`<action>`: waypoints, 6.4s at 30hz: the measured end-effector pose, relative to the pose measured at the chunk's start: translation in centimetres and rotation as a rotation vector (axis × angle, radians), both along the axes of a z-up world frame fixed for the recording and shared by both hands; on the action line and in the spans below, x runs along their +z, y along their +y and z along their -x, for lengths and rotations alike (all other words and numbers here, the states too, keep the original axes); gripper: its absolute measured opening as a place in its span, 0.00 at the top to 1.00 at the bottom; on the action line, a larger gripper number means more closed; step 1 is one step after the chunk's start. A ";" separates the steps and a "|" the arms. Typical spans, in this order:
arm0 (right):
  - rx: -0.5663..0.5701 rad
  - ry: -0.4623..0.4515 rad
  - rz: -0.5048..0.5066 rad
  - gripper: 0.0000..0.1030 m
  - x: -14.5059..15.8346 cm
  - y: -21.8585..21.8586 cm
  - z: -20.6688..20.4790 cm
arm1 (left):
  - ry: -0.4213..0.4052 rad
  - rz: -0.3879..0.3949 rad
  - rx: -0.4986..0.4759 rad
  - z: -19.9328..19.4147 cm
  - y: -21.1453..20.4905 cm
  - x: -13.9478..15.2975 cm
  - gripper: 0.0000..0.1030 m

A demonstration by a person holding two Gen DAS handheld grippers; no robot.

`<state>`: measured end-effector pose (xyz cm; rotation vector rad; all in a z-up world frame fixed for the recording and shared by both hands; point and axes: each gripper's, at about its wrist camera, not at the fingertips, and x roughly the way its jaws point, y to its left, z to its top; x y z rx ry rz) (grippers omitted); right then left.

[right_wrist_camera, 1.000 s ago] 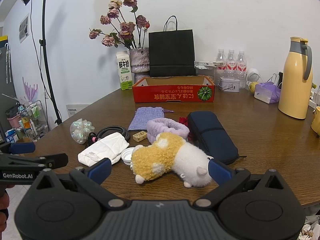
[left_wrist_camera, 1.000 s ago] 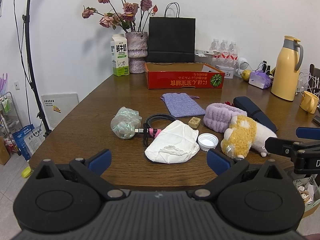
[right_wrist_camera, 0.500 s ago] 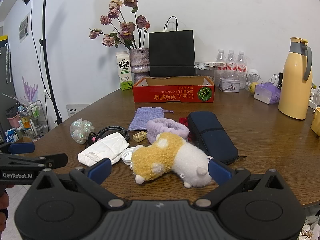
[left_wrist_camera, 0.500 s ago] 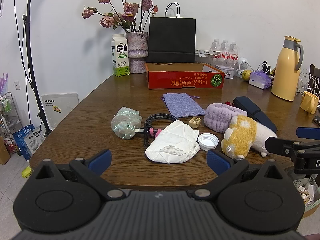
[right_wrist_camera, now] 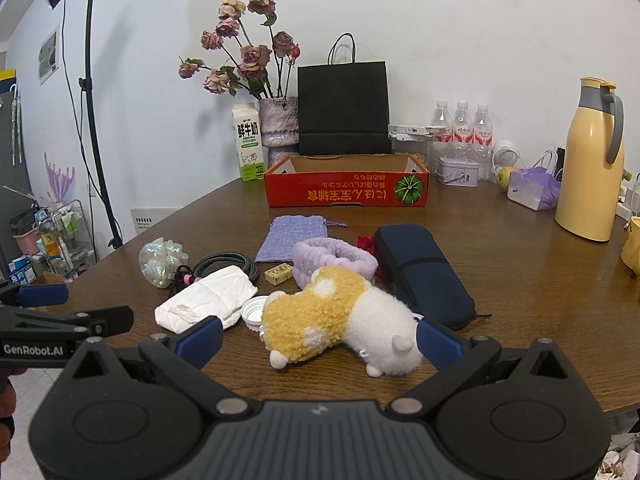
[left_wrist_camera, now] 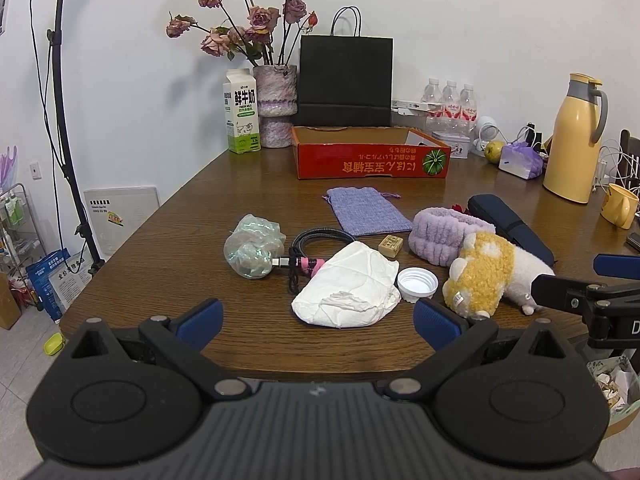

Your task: Organize objects

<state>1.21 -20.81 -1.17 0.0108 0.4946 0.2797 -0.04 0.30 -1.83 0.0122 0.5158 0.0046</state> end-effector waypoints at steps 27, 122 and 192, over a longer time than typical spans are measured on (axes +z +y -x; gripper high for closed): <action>0.000 0.000 0.002 0.00 -0.1 0.0 -0.1 | -0.005 0.005 -0.009 0.1 0.4 -0.2 0.00; 0.247 0.038 -0.033 0.16 -5.6 -0.3 -9.4 | 0.094 -0.012 -0.151 -9.1 -0.7 -5.5 0.45; 0.197 -0.096 -0.097 0.20 3.8 -2.0 -19.7 | -0.042 0.004 -0.072 -18.8 -3.4 4.9 0.42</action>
